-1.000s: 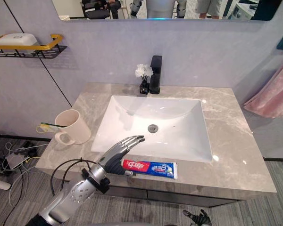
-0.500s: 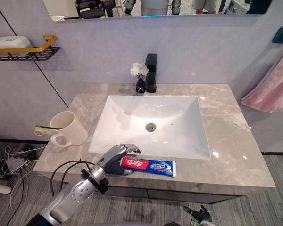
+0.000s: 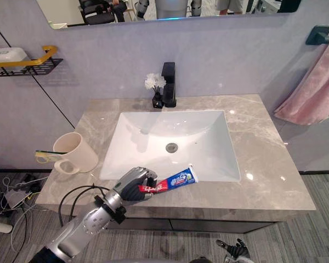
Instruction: Organize washtable
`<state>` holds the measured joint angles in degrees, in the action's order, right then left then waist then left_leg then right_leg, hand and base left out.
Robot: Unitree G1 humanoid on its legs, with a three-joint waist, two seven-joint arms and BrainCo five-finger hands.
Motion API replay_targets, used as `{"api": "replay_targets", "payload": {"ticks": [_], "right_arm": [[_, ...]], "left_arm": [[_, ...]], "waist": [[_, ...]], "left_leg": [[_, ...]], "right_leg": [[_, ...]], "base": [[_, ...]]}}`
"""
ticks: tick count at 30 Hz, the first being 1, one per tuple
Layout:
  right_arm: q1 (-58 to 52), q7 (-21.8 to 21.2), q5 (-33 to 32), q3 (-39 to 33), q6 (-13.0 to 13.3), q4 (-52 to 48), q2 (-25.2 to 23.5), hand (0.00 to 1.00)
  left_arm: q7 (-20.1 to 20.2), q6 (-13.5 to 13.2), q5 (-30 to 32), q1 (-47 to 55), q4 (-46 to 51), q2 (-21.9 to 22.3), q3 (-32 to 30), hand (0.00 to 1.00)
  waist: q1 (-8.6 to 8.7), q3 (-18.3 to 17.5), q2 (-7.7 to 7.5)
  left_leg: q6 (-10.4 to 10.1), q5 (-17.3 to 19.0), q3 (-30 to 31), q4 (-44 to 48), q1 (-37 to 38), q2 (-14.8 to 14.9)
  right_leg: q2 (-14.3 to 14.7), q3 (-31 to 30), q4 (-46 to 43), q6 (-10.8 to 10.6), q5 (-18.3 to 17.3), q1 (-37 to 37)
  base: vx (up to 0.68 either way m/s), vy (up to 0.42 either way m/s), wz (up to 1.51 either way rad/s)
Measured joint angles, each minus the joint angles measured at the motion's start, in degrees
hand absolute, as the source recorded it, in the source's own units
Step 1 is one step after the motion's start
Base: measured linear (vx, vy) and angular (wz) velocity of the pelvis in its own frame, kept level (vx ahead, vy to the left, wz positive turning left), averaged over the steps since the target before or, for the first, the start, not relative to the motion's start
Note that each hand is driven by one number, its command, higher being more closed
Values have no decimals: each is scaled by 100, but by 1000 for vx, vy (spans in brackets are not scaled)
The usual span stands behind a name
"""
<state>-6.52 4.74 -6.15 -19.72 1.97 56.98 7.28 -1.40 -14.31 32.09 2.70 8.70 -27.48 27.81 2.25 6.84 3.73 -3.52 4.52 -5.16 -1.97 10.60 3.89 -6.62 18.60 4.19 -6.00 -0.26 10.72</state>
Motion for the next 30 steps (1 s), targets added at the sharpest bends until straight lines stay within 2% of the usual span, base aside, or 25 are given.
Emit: {"api": "replay_targets", "payload": {"ticks": [5,13,17,21,23,30], "right_arm": [[-2,10,-6,-20,0,0,0,0],[-92,77,-65,-247,13,-297,-23,0],[-245,189,-114,-466,53,-762,-111,0],[-427,281,-176,-523,111,-1350,-275,0],[-525,299,-222,-526,167,-1650,-367,0],[-702,521,-225,-749,196,-2528,-609,0]], "left_arm": [[-28,53,-1,37,2,31,-152,100],[-451,284,-2,305,326,301,-630,100],[-672,284,-3,376,813,766,-855,100],[-803,293,0,438,1194,1053,-1061,100],[-1004,304,1,522,1576,1255,-1225,100],[-1399,403,0,533,1992,1661,-1584,100]], "waist": [[3,0,0],[-1,7,-13],[-35,4,-24],[-18,3,-31],[-34,-10,-51],[-39,-82,-92]], "left_leg": [[-1,1,-25,-4,0,7],[1,6,-233,-11,-1,17],[3,10,-353,14,-88,34],[1,53,-462,48,-77,78],[-7,72,-579,84,-89,111],[-4,76,-701,89,-73,137]], "right_leg": [[6,-20,4,2,2,-11],[15,-223,4,25,45,-123],[19,-377,-99,15,48,-315],[47,-484,-126,16,47,-323],[71,-597,-218,32,35,-420],[72,-717,-300,32,35,-510]], "base": [[-5,0,-1],[-27,5,-13],[-37,1,-15],[-56,-11,-16],[-37,-11,-22],[-34,-7,-9]]}}
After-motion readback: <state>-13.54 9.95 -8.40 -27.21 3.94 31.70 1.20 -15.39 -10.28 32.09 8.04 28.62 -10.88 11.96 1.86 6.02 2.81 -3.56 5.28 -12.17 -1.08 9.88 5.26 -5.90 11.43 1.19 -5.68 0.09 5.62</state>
